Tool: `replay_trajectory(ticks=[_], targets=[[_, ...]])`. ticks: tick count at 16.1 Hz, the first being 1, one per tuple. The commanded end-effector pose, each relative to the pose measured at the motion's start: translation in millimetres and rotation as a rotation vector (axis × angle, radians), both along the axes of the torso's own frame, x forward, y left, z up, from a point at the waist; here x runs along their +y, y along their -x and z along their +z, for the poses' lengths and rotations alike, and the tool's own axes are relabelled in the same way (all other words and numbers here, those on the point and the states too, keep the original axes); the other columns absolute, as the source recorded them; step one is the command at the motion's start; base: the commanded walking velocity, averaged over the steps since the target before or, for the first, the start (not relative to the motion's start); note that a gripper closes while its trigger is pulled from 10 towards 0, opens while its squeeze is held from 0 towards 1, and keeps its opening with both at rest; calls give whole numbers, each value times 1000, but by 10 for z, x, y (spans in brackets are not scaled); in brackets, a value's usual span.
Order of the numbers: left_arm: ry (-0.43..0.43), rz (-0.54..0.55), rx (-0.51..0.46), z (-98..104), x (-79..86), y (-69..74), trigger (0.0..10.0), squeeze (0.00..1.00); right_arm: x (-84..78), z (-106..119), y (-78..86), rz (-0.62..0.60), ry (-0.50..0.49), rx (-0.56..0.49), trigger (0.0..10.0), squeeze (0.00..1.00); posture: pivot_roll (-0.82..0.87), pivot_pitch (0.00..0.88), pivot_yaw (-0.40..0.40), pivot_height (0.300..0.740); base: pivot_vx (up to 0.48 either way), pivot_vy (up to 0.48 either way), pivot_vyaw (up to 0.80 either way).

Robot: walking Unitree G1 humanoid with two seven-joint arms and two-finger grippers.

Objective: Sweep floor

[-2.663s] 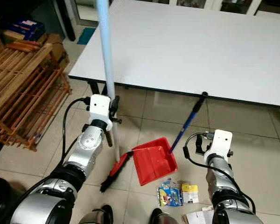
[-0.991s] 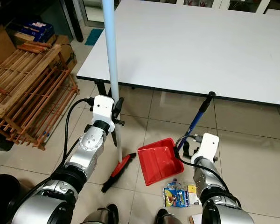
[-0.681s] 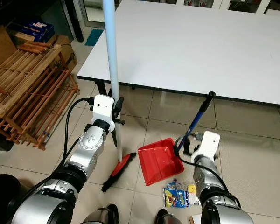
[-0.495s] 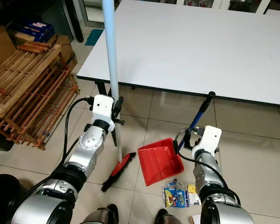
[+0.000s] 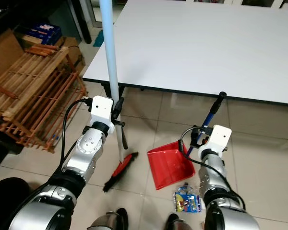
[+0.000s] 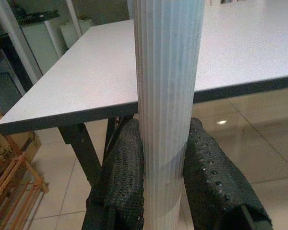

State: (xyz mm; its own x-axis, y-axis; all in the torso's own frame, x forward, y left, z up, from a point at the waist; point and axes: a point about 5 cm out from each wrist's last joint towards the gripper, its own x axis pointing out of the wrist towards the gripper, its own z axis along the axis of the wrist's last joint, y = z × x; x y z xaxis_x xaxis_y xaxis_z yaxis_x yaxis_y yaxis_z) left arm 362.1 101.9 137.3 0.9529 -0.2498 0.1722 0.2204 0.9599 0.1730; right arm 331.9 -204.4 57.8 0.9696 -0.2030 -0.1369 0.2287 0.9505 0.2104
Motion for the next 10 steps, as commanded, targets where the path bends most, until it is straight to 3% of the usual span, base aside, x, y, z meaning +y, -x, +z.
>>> replay_trajectory(ticks=[1,10], targets=[[-11,-23,-30,63,10,10,10000,0,11,-89,69,-8,5,21,10000,0,113,232,114,740,0,0,0],[-22,-74,-36,41,22,199,10000,0,-83,190,-115,10,78,-47,10000,0,153,279,159,740,0,0,0]])
